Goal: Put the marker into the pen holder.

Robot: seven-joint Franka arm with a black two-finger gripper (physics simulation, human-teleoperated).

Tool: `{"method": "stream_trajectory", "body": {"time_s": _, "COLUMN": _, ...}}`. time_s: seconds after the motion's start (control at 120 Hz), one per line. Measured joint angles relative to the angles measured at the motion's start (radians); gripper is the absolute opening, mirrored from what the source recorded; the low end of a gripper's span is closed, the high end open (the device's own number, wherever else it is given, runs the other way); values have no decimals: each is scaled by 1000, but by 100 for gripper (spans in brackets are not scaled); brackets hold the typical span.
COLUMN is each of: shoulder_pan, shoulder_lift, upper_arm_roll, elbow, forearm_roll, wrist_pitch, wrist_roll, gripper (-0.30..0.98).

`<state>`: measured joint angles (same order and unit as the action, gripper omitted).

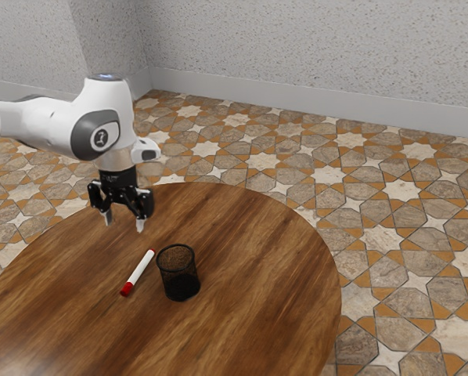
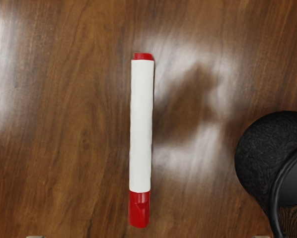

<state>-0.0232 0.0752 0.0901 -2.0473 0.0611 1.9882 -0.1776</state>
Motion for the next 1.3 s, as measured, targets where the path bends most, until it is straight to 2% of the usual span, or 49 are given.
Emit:
{"method": "stream_trajectory", "body": {"time_s": 0.1, "shoulder_pan": 61, "shoulder_lift": 31, "upper_arm_roll": 13, "elbow": 4, "forearm_roll": 5, "wrist_pitch": 24, "wrist_roll": -1, "gripper": 52}}
{"method": "stream_trajectory", "body": {"time_s": 0.458, "shoulder_pan": 73, "shoulder_lift": 203, "upper_arm_roll": 12, "elbow": 80, "forearm_roll": -13, "wrist_pitch": 91, "wrist_roll": 19, "gripper": 43}}
{"method": "stream_trajectory", "body": {"time_s": 0.7, "shoulder_pan": 74, "shoulder_lift": 237, "upper_arm_roll": 11, "elbow": 80, "forearm_roll": -48, "wrist_pitch": 132, "wrist_roll": 32, "gripper": 40}}
{"method": "stream_trajectory", "body": {"time_s": 1.067, "shoulder_pan": 74, "shoulder_lift": 295, "upper_arm_roll": 6, "elbow": 83, "forearm_roll": -56, "wrist_pitch": 195, "wrist_roll": 46, "gripper": 40}}
{"method": "stream_trajectory", "body": {"time_s": 1.3, "shoulder_pan": 73, "shoulder_lift": 304, "upper_arm_roll": -3, "elbow": 83, "forearm_roll": -77, "wrist_pitch": 218, "wrist_roll": 52, "gripper": 47}}
